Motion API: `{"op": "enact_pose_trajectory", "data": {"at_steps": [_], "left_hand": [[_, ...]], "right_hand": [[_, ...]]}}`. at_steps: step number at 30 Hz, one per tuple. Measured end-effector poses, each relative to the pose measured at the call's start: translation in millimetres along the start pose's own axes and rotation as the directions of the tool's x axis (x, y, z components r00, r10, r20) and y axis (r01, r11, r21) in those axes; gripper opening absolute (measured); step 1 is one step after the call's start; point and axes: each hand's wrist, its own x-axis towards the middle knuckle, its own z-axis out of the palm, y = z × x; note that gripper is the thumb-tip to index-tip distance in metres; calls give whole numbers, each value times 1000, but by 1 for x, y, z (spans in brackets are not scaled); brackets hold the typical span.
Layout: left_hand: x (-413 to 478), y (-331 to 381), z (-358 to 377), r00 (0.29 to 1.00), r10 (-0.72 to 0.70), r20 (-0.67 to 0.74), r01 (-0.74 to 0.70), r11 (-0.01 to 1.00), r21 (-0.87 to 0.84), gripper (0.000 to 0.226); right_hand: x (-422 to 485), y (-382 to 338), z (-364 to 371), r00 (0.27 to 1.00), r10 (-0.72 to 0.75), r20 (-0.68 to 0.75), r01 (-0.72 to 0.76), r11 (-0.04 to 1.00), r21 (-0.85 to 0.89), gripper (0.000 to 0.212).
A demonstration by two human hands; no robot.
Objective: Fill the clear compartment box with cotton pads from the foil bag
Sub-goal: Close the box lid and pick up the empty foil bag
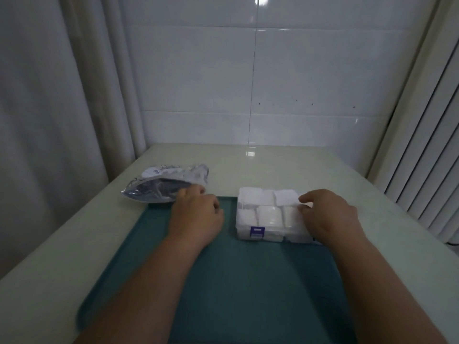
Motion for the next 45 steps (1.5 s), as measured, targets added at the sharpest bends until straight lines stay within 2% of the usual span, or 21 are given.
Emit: {"op": "enact_pose_trajectory", "data": {"at_steps": [2,7,14,17,21,28,30,32,34,36,40,43,45], "left_hand": [[4,-6,-3,1000,2,-2,-2,992,128,31],[9,-9,-9,1000,-28,-4,28,985,172,38],[33,-14,-5,973,-128,191,63,949,310,47],[50,-23,0,966,-171,193,100,939,328,53],[69,-28,6,964,-208,167,143,932,334,74],[73,-42,22,956,-256,144,204,932,300,92],[70,-40,18,984,-173,40,160,964,214,84],[67,-34,7,990,-18,-138,29,997,77,65],[58,-23,-8,959,92,-268,-107,993,-41,50],[47,-11,-22,923,166,-348,-205,976,-79,42],[28,-2,-28,791,416,-449,-433,899,68,23],[17,-2,-29,741,486,-463,-479,866,142,23],[13,-3,-31,714,521,-467,-506,846,169,18]], "right_hand": [[-2,-6,2,995,-81,-51,83,996,31,30],[-10,-19,8,976,-206,-73,211,975,75,29],[-12,-22,9,974,-222,-38,224,970,96,31],[-12,-23,9,974,-227,-23,228,968,105,31],[-11,-23,10,972,-233,-24,234,967,104,31],[-9,-22,12,972,-234,-21,235,965,119,31],[-10,-22,11,971,-238,-29,239,963,126,32],[-11,-23,9,969,-246,-38,249,959,138,32],[-14,-24,7,963,-262,-58,268,952,150,33],[-18,-27,5,954,-283,-101,298,936,186,34],[-25,-32,5,930,-288,-230,356,864,357,47],[-27,-38,2,886,-292,-360,436,788,435,60],[-25,-44,-4,857,-283,-430,476,753,453,57]]}}
